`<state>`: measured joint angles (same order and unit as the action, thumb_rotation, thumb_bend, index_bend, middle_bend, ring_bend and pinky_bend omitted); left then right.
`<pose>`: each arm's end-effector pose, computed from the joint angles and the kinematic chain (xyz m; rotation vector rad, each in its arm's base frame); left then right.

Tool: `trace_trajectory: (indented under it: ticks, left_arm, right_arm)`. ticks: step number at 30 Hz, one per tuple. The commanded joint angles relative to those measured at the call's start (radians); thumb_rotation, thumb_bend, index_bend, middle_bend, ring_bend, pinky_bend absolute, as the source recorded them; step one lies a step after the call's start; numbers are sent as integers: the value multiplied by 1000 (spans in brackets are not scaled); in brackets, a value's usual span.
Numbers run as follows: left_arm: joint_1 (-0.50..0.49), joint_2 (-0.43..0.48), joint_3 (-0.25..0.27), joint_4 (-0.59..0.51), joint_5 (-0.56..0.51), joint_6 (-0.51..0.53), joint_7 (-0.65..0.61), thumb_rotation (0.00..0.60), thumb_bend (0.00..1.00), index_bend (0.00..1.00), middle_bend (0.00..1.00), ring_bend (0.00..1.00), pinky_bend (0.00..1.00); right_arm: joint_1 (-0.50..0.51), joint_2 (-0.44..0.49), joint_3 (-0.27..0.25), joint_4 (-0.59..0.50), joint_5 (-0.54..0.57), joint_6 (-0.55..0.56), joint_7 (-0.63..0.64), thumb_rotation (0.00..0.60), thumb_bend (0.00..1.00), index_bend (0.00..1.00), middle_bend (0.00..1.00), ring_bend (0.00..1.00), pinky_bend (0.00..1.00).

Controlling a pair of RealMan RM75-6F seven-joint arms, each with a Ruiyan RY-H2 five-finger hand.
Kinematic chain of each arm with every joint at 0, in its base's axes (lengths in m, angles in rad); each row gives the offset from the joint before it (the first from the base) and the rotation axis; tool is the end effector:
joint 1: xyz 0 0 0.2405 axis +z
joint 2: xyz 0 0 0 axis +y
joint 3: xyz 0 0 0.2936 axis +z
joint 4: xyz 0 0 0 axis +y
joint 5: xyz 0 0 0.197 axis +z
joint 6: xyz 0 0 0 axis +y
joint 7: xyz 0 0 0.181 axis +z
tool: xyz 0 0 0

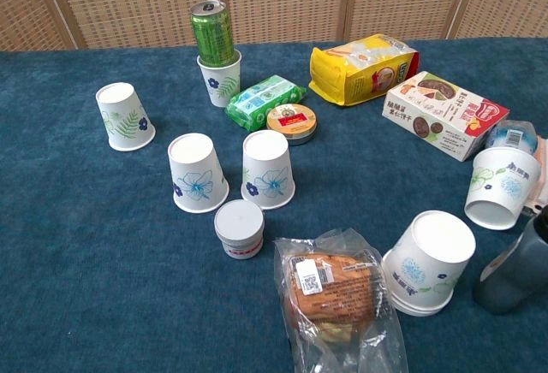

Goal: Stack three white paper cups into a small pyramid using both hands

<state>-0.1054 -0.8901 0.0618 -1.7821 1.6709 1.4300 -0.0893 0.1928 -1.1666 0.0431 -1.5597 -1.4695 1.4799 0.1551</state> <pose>-0.3004 0.1975 0.2106 -1.6095 -0.9806 -0.9014 -0.3267 -0.2557 0.1753 1.3715 -0.9756 1.0796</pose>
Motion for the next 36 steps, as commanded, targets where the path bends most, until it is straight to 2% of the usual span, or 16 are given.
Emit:
trace_trajectory:
  ticks: [1, 7, 11, 13, 19, 24, 31, 36]
  left_arm:
    - [-77, 6, -52, -15, -62, -93, 10, 600, 314, 0, 0, 0, 0]
    - [-208, -14, -135, 3, -133, -230, 66, 600, 312, 0, 0, 0, 0]
    - [-289, -65, -181, 59, -190, -312, 122, 600, 310, 0, 0, 0, 0]
    - [-324, -93, -194, 84, -229, -365, 143, 600, 309, 0, 0, 0, 0]
    - [-431, -200, -216, 153, -407, -523, 309, 600, 307, 0, 0, 0, 0]
    - [-495, -273, -227, 183, -550, -572, 442, 600, 307, 0, 0, 0, 0]
    - [-580, -352, -223, 216, -757, -587, 618, 600, 308, 0, 0, 0, 0]
    - [-633, -397, -214, 247, -860, -583, 696, 600, 308, 0, 0, 0, 0]
  right_arm:
    - [-4, 6, 3, -8, -6, 2, 8, 600, 145, 58, 52, 0, 134]
    - [-12, 15, 11, -20, -14, 3, 16, 600, 146, 57, 52, 0, 135]
    - [-16, 23, 16, -27, -20, 5, 23, 600, 146, 58, 52, 0, 133]
    - [-19, 25, 19, -32, -22, 8, 25, 600, 145, 58, 52, 0, 134]
    - [-25, 32, 23, -45, -33, 10, 28, 600, 149, 57, 52, 0, 135]
    - [-27, 36, 29, -44, -33, 6, 42, 600, 149, 58, 52, 0, 134]
    - [-31, 43, 37, -47, -35, 6, 60, 600, 153, 58, 52, 0, 134]
    - [-33, 44, 40, -48, -36, 4, 63, 600, 155, 58, 52, 0, 134]
